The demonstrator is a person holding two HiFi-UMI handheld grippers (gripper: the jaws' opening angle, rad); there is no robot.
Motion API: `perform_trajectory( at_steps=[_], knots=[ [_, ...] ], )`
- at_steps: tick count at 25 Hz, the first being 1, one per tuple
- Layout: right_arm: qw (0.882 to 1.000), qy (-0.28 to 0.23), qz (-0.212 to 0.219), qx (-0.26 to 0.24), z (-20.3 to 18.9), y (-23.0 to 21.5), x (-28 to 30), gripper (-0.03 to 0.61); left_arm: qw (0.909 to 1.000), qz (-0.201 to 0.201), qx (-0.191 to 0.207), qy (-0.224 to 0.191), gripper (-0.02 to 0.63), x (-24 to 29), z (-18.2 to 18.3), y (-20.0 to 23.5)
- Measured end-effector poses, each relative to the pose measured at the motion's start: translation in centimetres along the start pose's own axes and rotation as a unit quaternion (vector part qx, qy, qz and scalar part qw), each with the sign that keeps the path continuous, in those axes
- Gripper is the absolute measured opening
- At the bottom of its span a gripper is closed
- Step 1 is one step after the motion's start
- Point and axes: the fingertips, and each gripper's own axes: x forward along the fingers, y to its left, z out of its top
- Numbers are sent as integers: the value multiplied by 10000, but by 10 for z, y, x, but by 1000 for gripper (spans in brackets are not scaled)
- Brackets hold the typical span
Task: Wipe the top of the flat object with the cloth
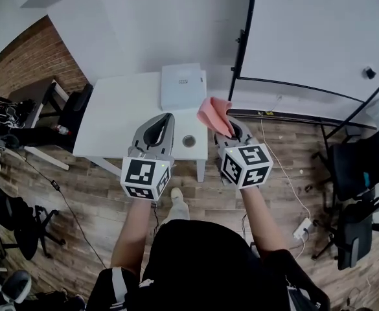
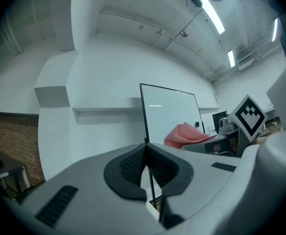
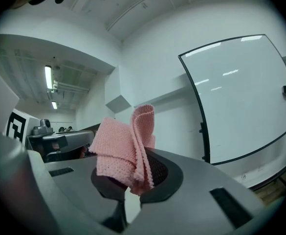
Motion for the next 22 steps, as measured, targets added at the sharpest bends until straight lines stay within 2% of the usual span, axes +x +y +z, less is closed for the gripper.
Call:
perform_trajectory(
  at_steps=[13,22],
  knots=[
    [9998,171,-73,26,17,-13,142,44,9995,-146,-268,3,9,88,-17,118],
    [9995,217,-214,39,29,-17,234,44,9980,-552,-304,19,9,143,-28,183]
  ],
)
